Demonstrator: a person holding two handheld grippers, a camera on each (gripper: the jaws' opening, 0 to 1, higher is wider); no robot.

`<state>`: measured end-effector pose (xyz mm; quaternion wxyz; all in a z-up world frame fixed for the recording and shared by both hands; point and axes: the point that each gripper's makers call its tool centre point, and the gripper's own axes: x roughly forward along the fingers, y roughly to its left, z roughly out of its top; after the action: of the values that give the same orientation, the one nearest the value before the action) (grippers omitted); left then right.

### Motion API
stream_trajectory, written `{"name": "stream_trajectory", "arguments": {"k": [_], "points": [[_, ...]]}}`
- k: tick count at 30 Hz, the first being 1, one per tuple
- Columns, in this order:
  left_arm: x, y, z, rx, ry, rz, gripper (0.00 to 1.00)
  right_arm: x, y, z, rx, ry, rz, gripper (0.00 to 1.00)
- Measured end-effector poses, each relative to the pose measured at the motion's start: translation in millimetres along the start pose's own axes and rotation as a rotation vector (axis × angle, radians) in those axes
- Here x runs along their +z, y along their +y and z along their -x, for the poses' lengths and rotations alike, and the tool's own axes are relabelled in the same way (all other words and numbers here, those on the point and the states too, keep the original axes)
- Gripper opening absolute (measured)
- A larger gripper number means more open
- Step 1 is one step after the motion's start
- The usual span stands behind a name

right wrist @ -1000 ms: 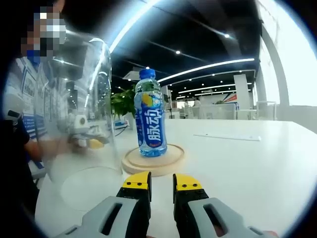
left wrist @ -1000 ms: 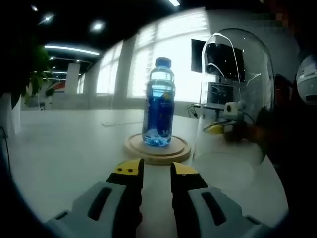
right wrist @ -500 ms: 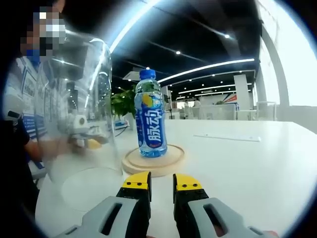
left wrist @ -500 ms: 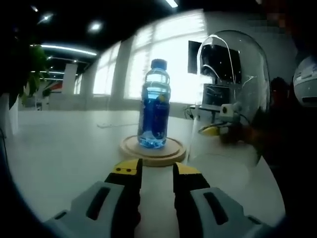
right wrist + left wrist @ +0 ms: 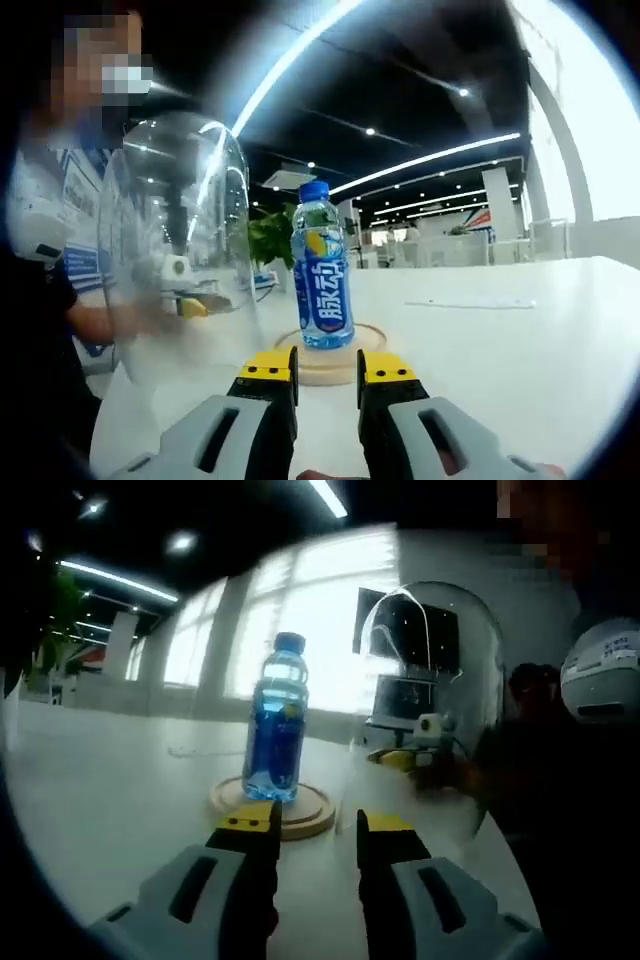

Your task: Open the cover put in the Mizone put the cover back on

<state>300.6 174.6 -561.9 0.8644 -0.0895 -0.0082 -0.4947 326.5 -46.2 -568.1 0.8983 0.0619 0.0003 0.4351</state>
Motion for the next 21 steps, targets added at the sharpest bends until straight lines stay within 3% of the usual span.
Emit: {"name": "stream_trajectory", "arguments": {"k": [3,11,15,21], "points": [[8.5,-7.7,1.9,-0.039,-0.034,0.031,0.25,15.8,11.7,5.5,0.083,-0.078,-0.068,0.23],[18.5,-27.6,5.1,-0.127,-0.073,0.047,0.26,40.2,10.1,19.2,0.117,-0.193,-0.123,0.26],[23.7,-36.8,6.5,-0.169,-0.094,0.06,0.27,53.9,17.9,25.5,0.173,-0.262,-0.167,0.28],[23.8,-50.4,7.3,-0.21,-0.089,0.05,0.29,57.6,53.4,27.5,0.305,-0.268,-0.1,0.37]]}}
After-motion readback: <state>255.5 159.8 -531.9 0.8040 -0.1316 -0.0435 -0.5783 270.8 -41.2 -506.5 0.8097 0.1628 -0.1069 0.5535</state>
